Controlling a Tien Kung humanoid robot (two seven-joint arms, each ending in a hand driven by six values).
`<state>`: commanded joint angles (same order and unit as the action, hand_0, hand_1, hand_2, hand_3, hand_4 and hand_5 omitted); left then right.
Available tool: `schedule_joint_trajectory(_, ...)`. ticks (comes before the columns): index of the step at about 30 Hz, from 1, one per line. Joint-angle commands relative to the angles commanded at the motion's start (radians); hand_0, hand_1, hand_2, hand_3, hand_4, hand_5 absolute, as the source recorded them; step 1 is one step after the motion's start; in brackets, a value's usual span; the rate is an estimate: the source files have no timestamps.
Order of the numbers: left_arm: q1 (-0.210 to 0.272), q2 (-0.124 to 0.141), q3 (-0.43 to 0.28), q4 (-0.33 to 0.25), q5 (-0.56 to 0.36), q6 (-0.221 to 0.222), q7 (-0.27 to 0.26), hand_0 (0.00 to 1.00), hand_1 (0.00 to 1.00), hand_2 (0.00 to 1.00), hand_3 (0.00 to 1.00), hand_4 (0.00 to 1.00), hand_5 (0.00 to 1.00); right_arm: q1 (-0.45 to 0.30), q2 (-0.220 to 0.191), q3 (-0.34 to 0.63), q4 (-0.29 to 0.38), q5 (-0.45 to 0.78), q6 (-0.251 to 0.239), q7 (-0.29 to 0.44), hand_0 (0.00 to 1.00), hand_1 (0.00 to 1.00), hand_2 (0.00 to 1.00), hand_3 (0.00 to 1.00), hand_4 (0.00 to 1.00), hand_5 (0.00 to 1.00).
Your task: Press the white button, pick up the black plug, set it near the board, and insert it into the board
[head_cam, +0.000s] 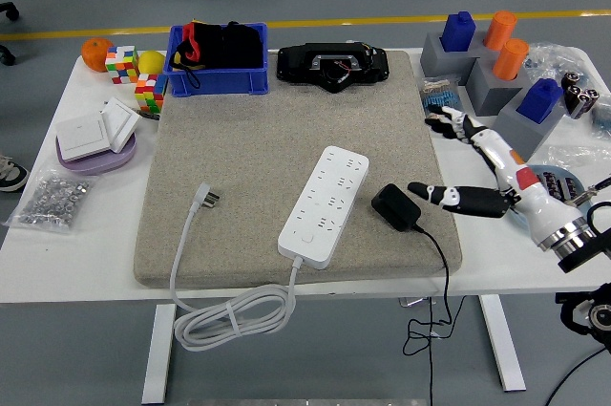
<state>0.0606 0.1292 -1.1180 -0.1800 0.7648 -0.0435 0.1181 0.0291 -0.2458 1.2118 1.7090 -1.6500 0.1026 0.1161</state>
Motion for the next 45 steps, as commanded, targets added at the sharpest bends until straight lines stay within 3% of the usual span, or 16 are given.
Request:
schedule_joint_trajectory(5, 0.000, -0.002, 0.004, 0.000, -0.002, -0.001, -0.001, 0.703, 0.664, 0.585, 0.679, 0.665, 0.263, 0.010, -0.004, -0.103, 0.007, 0.012, 0.014, -0.015, 0.535, 0.467, 0.438, 0.781, 0.955, 0.294)
schedule_joint_trajectory(6, 0.001, -0.002, 0.004, 0.000, -0.002, 0.000, -0.001, 0.704, 0.665, 0.585, 0.678, 0.665, 0.262, 0.015, -0.007, -0.125, 0.004, 0.014, 0.014, -0.017, 0.371, 0.287, 0.276, 0.751, 0.718, 0.206)
schedule_joint_trajectory(11, 0.000, 0.000, -0.001, 0.000, 0.002, 0.001, 0.001, 0.704, 0.665, 0.585, 0.678, 0.665, 0.262, 0.037, -0.011, -0.212, -0.006, 0.006, 0.002, -0.031, 0.371, 0.287, 0.276, 0.751, 0.718, 0.206)
schedule_joint_trajectory(12, 0.000, 0.000, 0.000, 0.000, 0.002, 0.001, 0.001, 0.704, 0.665, 0.585, 0.679, 0.665, 0.262, 0.042, -0.011, -0.222, -0.009, 0.002, -0.003, -0.034, 0.199, 0.156, 0.180, 0.712, 0.389, 0.079)
schedule_joint_trajectory(17, -0.001, 0.001, 0.003, 0.000, 0.000, 0.000, 0.000, 0.704, 0.665, 0.585, 0.679, 0.665, 0.262, 0.070, -0.007, -0.274, -0.025, -0.026, -0.031, -0.064, 0.199, 0.156, 0.180, 0.712, 0.389, 0.079)
schedule_joint_trajectory(18, -0.001, 0.001, 0.002, 0.000, 0.000, 0.000, 0.000, 0.704, 0.665, 0.585, 0.679, 0.665, 0.262, 0.073, -0.007, -0.280, -0.027, -0.031, -0.034, -0.068, 0.002, 0.049, 0.136, 0.705, 0.252, 0.002)
schedule_joint_trajectory(29, 0.004, -0.002, 0.005, 0.000, -0.002, -0.001, 0.003, 0.704, 0.665, 0.586, 0.679, 0.665, 0.264, 0.153, -0.001, -0.380, -0.067, -0.182, -0.028, -0.154, 0.002, 0.014, 0.130, 0.738, 0.253, 0.002)
schedule_joint_trajectory(30, 0.004, -0.002, 0.004, 0.000, -0.001, 0.000, 0.003, 0.704, 0.665, 0.585, 0.678, 0.665, 0.263, 0.165, -0.001, -0.393, -0.072, -0.198, -0.028, -0.160, 0.002, 0.019, 0.134, 0.761, 0.219, 0.002)
schedule_joint_trajectory(40, 0.002, -0.003, 0.014, 0.000, -0.010, -0.001, 0.001, 0.702, 0.665, 0.585, 0.679, 0.665, 0.263, 0.306, 0.018, -0.516, -0.172, -0.349, -0.123, -0.178, 0.002, 0.023, 0.143, 0.775, 0.174, 0.002)
schedule_joint_trajectory(45, 0.003, -0.002, 0.012, 0.000, -0.004, 0.000, 0.005, 0.703, 0.664, 0.586, 0.678, 0.665, 0.264, 0.351, 0.036, -0.553, -0.217, -0.384, -0.141, -0.185, 0.002, 0.024, 0.146, 0.776, 0.154, 0.002)
